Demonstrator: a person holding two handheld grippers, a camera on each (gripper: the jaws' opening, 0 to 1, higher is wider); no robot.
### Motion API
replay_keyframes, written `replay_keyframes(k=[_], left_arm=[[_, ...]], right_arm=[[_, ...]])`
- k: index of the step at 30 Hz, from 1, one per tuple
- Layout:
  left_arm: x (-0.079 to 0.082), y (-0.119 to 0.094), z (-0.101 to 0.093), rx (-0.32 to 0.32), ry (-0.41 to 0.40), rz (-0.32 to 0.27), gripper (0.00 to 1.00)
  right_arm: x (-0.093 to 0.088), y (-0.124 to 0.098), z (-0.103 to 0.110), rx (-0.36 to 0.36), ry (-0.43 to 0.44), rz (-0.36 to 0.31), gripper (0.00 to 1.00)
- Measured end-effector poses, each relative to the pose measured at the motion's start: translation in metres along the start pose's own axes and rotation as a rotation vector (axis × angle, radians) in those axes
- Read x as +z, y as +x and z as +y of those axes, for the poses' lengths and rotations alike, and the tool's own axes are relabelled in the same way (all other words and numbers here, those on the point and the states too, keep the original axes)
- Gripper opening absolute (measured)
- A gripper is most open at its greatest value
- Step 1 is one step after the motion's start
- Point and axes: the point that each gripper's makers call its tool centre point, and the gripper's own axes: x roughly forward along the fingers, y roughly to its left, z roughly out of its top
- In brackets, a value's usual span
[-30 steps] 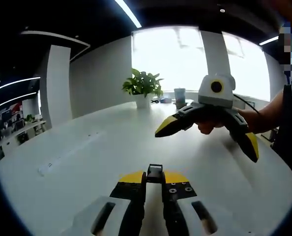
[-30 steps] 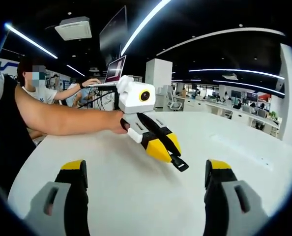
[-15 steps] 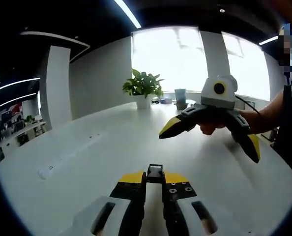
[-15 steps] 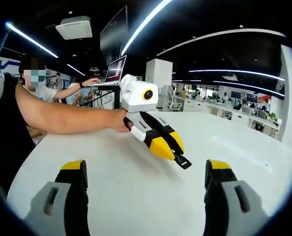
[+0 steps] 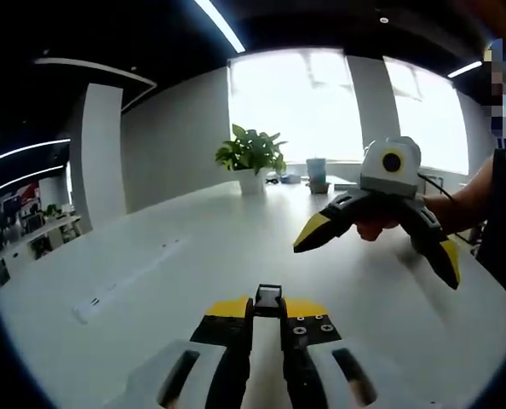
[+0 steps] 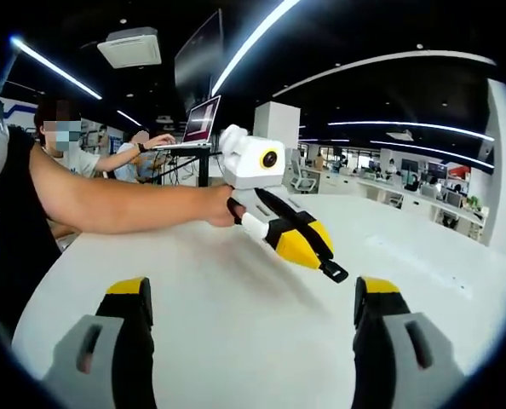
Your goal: Snap the two parts of the plastic buckle together until the buckle closes and remains connected.
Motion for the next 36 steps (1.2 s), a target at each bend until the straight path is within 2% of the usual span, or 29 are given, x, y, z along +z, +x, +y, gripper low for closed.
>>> replay_keyframes(k=[17,20,23,25,26,28,32,36], left_arm=[[-0.003,0.002,0.018,0.029,-0.010,0.001,0.09],[0.000,0.004,0.020,0.020,-0.022,-0.014,0.09],[0.000,0.008,0.022,0.009,-0.026,-0.005,0.09],[0.001,0.011,0.025,0.010,-0.018,0.002,0.09],[0.002,0.011,0.035,0.010,-0.020,-0.003,0.09],[0.002,0.013,0.041,0.017,-0.015,-0.006,0.09],[-0.004,0.012,0.044,0.020,-0.011,0.009,0.09],[-0.002,0.009,0.050,0.025,-0.015,0.001,0.09]], right_arm=[[-0.002,0.002,-0.002,-0.010,0.001,0.015,0.98],[-0.002,0.001,-0.001,-0.011,-0.001,0.015,0.98],[-0.003,0.001,-0.001,-0.011,-0.005,0.019,0.98],[-0.004,0.002,-0.001,-0.012,-0.007,0.025,0.98],[-0.004,0.001,-0.002,-0.014,-0.007,0.026,0.98],[-0.004,0.000,-0.003,-0.020,-0.011,0.025,0.98],[-0.003,0.000,-0.005,-0.032,-0.012,0.021,0.99],[-0.005,0.001,-0.007,-0.043,-0.002,0.033,0.99]])
